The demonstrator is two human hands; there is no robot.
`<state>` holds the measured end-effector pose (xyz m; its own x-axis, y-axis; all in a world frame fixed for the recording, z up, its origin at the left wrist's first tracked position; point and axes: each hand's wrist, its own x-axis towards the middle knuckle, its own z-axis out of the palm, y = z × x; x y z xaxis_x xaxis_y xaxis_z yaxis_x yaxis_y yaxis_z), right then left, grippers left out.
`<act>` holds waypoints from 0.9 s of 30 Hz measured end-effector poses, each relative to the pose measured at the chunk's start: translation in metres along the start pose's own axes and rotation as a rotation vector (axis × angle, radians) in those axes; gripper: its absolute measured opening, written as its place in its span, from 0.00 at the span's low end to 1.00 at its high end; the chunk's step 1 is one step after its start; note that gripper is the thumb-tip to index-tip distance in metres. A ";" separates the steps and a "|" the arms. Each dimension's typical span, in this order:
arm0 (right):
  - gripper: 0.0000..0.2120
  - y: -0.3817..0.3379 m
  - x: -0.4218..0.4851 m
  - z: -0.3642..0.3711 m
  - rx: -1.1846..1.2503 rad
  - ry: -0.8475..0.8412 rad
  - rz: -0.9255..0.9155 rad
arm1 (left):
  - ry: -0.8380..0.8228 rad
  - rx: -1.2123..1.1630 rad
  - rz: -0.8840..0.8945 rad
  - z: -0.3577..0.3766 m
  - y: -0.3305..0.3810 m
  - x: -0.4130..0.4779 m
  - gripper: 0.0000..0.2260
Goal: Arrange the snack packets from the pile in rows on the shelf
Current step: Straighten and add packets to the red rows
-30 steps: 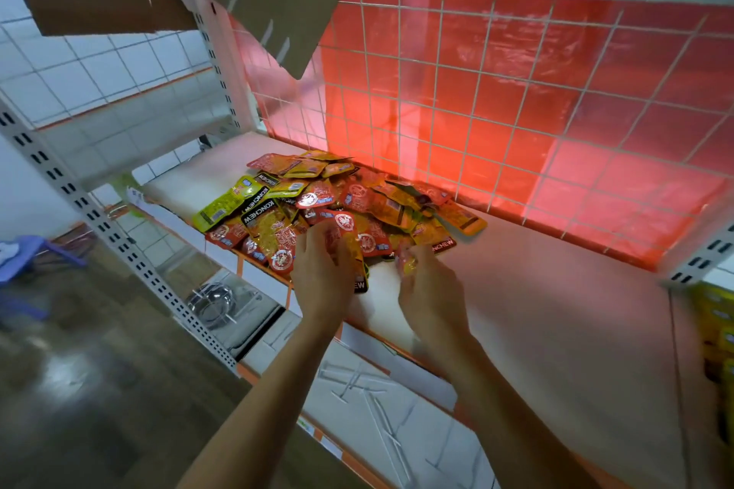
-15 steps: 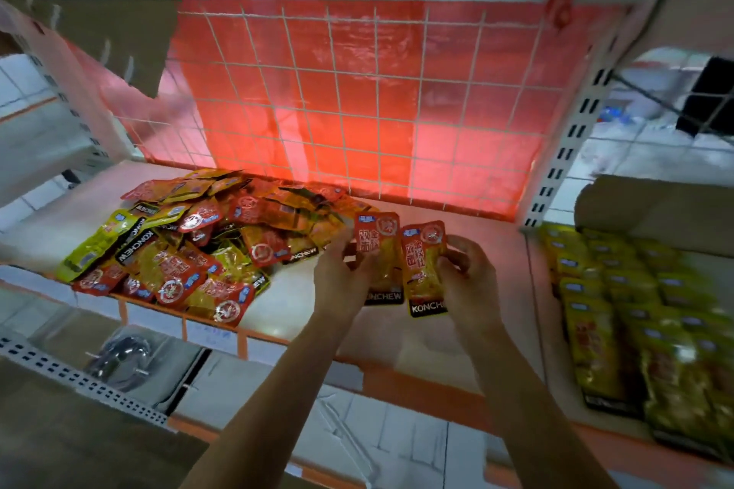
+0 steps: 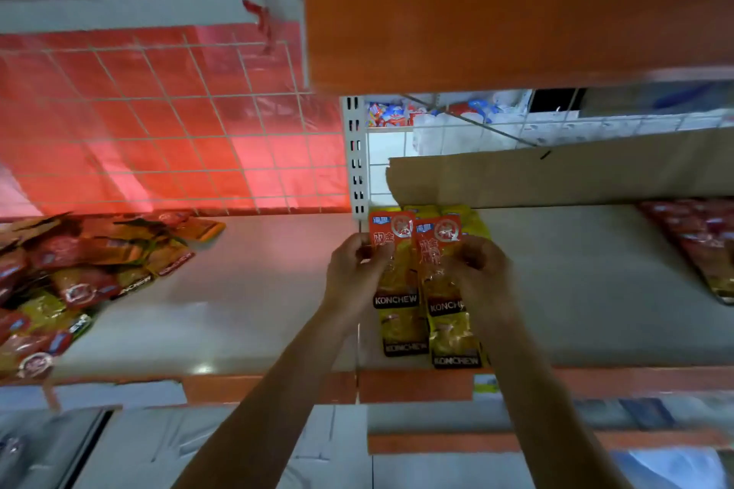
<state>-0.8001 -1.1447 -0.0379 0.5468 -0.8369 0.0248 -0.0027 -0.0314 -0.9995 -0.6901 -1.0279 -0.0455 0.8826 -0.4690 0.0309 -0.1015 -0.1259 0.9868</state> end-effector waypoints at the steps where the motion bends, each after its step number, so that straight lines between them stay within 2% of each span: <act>1: 0.11 0.000 0.006 -0.017 -0.006 0.003 0.015 | -0.012 0.016 0.005 0.017 0.005 -0.004 0.05; 5: 0.12 0.006 0.031 -0.079 0.003 0.034 0.045 | -0.034 0.029 0.016 0.083 0.021 -0.017 0.03; 9: 0.13 0.015 0.046 -0.134 0.010 0.050 0.046 | -0.052 0.016 -0.030 0.141 0.024 -0.028 0.10; 16: 0.13 0.031 0.067 -0.222 -0.062 0.109 0.058 | -0.064 -0.011 -0.057 0.225 0.025 -0.044 0.10; 22: 0.06 0.036 0.076 -0.283 -0.218 0.294 0.007 | -0.181 0.012 -0.112 0.286 0.030 -0.047 0.08; 27: 0.08 0.036 0.080 -0.329 -0.267 0.493 -0.050 | -0.282 0.062 -0.150 0.330 0.029 -0.050 0.03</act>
<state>-1.0320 -1.3931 -0.0650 0.0956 -0.9853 0.1419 -0.2334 -0.1608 -0.9590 -0.8884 -1.2969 -0.0706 0.7285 -0.6640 -0.1683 -0.0149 -0.2609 0.9652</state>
